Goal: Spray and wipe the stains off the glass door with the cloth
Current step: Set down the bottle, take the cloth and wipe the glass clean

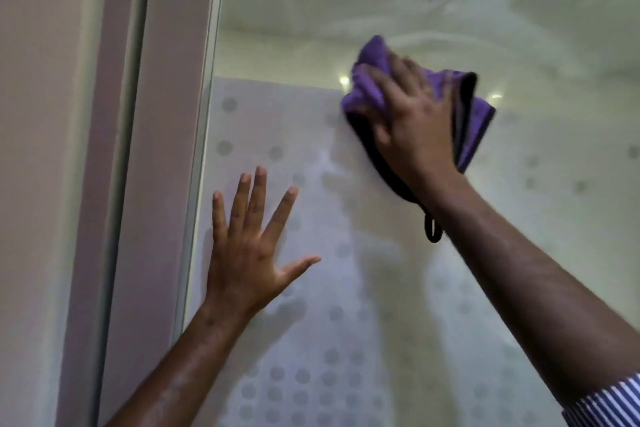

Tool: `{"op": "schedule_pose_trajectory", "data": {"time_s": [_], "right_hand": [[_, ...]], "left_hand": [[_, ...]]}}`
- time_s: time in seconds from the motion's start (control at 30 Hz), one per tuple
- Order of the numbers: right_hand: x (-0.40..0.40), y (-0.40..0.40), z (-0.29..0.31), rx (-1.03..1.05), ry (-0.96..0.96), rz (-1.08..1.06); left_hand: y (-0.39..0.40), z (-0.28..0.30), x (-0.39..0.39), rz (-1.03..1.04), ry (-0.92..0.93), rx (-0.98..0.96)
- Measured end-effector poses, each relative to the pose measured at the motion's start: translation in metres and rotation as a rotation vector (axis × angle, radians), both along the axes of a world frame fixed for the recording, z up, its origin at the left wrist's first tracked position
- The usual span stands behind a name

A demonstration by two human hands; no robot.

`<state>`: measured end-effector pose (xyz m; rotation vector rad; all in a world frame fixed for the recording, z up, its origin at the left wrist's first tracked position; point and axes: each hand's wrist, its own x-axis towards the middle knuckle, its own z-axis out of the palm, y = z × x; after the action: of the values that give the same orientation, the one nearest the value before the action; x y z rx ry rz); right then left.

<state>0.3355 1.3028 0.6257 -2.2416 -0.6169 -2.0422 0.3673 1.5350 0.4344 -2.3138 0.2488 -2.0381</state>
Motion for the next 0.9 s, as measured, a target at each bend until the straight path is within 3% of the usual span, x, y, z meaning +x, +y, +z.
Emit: {"op": "schedule_pose_trajectory", "data": {"time_s": [0.13, 0.3, 0.43, 0.63, 0.8, 0.9], "right_hand": [[0.003, -0.081, -0.002, 0.364, -0.031, -0.007], [0.013, -0.183, -0.047, 0.755, -0.162, 0.112], [0.016, -0.224, -0.080, 0.866, -0.243, 0.196], [0.013, -0.172, -0.063, 0.597, -0.189, 0.127], [0.003, -0.064, -0.088, 0.127, -0.046, 0.030], [0.003, -0.018, -0.130, -0.210, -0.061, -0.003]], "left_hand": [[0.002, -0.002, 0.001, -0.038, -0.010, -0.006], [0.001, -0.001, 0.002, -0.055, -0.016, -0.012], [0.000, -0.003, 0.004, -0.045, -0.039, -0.014], [-0.006, -0.002, 0.004, -0.046, -0.040, -0.017], [-0.004, -0.002, 0.006, -0.044, -0.048, -0.016], [-0.003, -0.002, 0.005, -0.039, -0.059, -0.009]]}}
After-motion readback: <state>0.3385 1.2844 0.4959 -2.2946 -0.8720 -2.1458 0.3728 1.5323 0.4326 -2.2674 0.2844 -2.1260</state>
